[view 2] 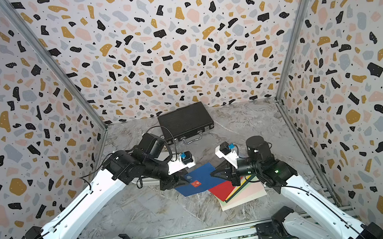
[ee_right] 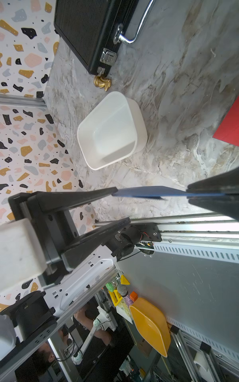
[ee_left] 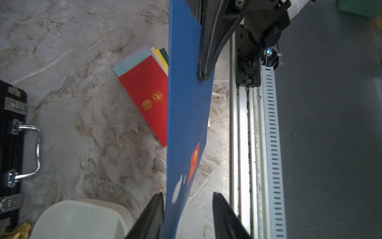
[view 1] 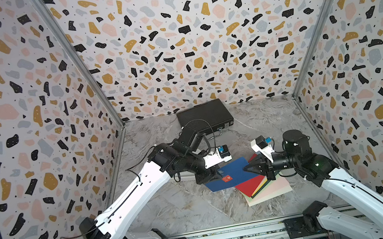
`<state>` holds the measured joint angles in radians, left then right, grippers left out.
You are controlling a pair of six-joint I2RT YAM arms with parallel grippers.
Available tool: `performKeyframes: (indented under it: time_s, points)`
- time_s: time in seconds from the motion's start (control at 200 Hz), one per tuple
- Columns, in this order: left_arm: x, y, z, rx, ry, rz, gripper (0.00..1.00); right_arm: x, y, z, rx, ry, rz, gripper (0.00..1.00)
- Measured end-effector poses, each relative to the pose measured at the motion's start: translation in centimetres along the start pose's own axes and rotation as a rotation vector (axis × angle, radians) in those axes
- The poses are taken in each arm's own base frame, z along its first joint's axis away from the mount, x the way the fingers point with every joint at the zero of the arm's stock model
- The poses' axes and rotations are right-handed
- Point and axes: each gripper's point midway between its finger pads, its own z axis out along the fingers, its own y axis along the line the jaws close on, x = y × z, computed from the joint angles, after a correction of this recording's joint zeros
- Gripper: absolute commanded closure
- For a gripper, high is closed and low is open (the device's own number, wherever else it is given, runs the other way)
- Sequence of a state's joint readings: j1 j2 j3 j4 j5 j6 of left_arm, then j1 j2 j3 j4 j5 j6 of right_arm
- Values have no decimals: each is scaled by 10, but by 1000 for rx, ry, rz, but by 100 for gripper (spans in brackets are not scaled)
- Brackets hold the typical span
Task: Put the sealed envelopes into the storage box
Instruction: Pick up the envelope from the center of the board.
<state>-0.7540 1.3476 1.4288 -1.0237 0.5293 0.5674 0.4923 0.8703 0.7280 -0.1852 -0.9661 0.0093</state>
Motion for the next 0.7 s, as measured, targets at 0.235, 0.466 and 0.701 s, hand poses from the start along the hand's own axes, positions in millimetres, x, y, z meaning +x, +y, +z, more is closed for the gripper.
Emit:
performKeyframes:
  time_s: [0.235,0.466,0.701]
  points:
    - [2,1,11,44,11,-12,100,2,0,1,-5,2,4,100]
    - [21,22,10,-78,117,54,100,19,-24,-2,149,25,26,48]
    - [84,80,-23,-269,459,115,100,61,-53,-8,326,106,89,49]
